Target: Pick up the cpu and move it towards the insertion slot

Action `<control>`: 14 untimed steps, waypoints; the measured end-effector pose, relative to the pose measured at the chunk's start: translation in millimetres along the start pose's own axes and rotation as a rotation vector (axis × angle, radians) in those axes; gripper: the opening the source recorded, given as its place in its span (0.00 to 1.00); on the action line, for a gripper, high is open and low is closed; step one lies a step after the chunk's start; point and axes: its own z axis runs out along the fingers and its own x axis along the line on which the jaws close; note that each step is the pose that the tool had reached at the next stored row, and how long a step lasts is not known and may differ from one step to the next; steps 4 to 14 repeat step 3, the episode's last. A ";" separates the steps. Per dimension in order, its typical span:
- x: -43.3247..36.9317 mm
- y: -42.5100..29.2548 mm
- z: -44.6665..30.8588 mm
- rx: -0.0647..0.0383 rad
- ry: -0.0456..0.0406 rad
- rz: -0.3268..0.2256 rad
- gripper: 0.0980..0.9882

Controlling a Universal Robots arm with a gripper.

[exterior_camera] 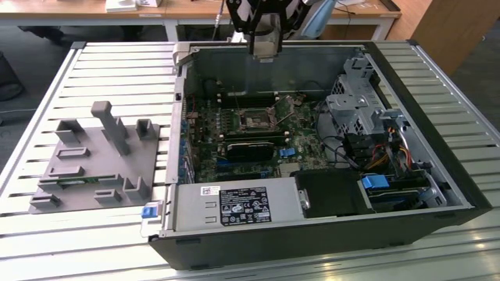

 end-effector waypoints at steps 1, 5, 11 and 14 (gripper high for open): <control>0.0 0.0 0.0 0.000 0.0000 0.000 0.48; -0.1 0.0 0.1 0.000 0.0000 0.000 0.48; -0.1 0.0 0.1 0.000 0.0000 0.000 0.48; -0.1 0.0 0.1 0.000 0.0000 0.000 0.48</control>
